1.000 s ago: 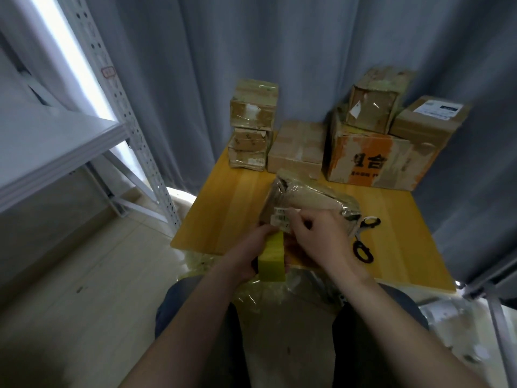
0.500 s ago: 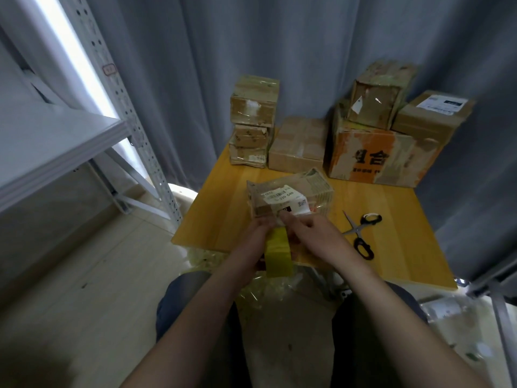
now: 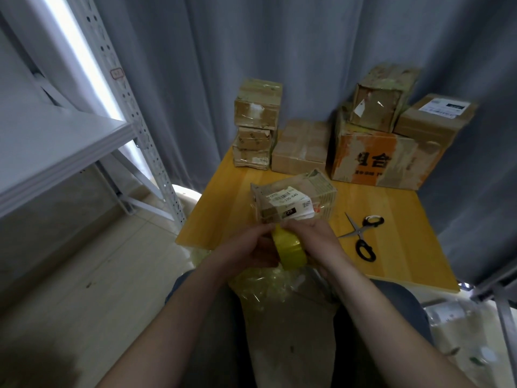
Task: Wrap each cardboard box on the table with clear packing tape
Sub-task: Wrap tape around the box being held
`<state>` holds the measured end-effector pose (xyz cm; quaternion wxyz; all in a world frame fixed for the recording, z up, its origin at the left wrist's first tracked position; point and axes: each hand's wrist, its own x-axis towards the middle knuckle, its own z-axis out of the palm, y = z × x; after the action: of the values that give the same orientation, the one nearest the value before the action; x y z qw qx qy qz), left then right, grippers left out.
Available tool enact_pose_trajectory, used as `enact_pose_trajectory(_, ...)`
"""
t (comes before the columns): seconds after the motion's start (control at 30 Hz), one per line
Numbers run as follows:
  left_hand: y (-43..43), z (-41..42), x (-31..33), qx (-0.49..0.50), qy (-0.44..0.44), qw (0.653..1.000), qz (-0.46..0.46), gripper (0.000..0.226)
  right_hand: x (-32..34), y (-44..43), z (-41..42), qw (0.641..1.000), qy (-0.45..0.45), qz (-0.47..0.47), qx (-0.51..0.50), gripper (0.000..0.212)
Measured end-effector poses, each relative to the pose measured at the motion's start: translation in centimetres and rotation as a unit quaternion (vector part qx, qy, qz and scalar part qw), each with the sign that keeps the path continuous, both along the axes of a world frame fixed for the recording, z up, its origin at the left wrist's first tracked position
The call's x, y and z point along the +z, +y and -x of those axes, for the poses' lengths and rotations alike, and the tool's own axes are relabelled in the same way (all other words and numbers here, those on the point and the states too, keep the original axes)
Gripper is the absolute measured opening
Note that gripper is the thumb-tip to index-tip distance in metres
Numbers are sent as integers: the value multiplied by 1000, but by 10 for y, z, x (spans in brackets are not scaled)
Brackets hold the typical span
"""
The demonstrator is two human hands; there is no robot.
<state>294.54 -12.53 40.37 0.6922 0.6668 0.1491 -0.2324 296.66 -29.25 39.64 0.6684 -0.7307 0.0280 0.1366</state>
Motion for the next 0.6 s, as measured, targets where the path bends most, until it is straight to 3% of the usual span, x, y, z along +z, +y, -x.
enact_pose_trajectory(0.07,13,1,5,-32,-4,997,-73,36,2,-2,1,1000,4,5,2,11)
enact_pose_trajectory(0.13,25,-6,-1,3,-70,973,-222,36,4,-5,3,1000,13,-14,23,12)
enact_pose_trajectory(0.2,34,-17,-11,45,-217,909,-353,65,2,-6,4,999,-9,-4,35,16)
enact_pose_trajectory(0.27,33,-26,-21,-8,-357,823,-443,90,3,-8,7,999,-26,5,26,19)
enact_pose_trajectory(0.33,26,-34,-31,-86,-411,758,-499,102,2,-10,11,999,-21,-7,34,17)
enact_pose_trajectory(0.37,24,-38,-37,-112,-418,748,-503,105,2,-11,12,999,-21,-10,39,18)
enact_pose_trajectory(0.5,29,-54,-48,-124,-454,770,-432,100,3,-18,14,999,-3,-7,52,33)
enact_pose_trajectory(0.6,38,-62,-52,-120,-470,775,-405,92,4,-22,11,998,8,22,58,30)
